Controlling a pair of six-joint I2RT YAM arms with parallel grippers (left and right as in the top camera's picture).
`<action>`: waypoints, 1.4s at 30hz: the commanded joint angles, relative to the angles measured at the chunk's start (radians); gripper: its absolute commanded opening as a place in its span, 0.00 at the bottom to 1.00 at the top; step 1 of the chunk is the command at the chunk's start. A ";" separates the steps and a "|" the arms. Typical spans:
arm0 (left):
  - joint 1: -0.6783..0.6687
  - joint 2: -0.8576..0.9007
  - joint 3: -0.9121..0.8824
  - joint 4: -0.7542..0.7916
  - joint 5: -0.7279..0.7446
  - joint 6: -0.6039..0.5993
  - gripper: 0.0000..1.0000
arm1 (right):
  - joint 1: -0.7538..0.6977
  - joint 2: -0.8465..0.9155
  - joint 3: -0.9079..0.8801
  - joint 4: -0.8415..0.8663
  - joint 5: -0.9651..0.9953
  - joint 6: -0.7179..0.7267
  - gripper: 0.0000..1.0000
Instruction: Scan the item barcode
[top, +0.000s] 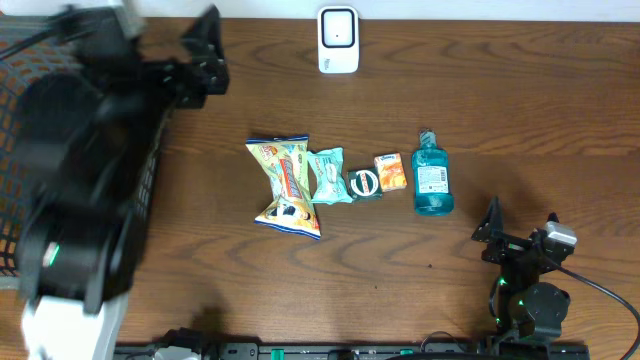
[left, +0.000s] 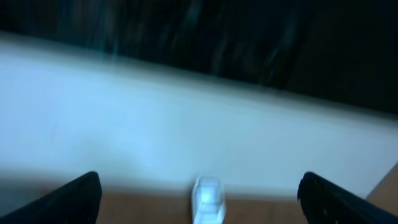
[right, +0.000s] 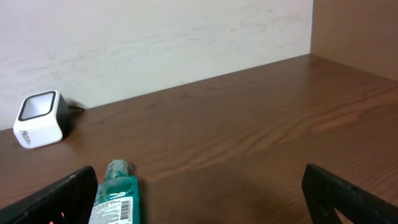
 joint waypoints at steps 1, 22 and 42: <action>-0.019 -0.112 0.016 0.019 0.004 0.091 0.98 | 0.008 -0.004 -0.001 -0.004 0.006 0.004 0.99; -0.007 -0.667 -0.071 -0.114 0.004 0.254 0.98 | 0.008 -0.004 -0.001 -0.004 0.006 0.004 0.99; 0.241 -0.982 -0.212 -0.023 0.052 0.470 0.98 | 0.008 -0.004 -0.001 -0.004 0.006 0.004 0.99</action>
